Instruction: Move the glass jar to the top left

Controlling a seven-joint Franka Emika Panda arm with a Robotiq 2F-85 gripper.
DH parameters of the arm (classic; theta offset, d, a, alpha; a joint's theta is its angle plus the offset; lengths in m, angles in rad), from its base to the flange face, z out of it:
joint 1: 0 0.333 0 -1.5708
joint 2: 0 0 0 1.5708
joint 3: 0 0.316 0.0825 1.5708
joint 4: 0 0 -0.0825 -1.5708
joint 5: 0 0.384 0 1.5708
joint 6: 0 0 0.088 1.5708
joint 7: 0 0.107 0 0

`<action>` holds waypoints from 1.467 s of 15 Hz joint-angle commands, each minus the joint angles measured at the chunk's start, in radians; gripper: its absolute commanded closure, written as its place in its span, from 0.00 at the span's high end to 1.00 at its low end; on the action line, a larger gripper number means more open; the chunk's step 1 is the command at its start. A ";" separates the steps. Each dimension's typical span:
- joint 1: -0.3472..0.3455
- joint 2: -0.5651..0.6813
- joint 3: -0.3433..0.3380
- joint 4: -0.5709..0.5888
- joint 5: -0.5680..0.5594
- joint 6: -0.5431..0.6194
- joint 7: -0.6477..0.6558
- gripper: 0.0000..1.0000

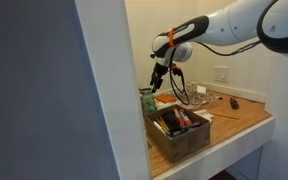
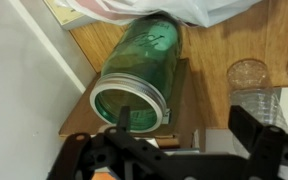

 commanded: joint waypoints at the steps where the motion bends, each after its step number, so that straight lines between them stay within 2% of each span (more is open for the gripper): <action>1: -0.069 -0.056 0.073 -0.021 0.095 -0.141 0.027 1.00; 6: -0.139 -0.167 0.026 -0.099 0.094 -0.310 0.251 1.00; 11: -0.183 -0.305 -0.010 -0.251 0.073 -0.448 0.440 1.00; 19: -0.169 -0.578 -0.119 -0.610 0.005 -0.440 0.747 1.00; 20: -0.142 -0.613 -0.168 -0.648 0.027 -0.446 0.779 1.00; 22: -0.126 -0.681 -0.196 -0.736 0.028 -0.453 0.869 1.00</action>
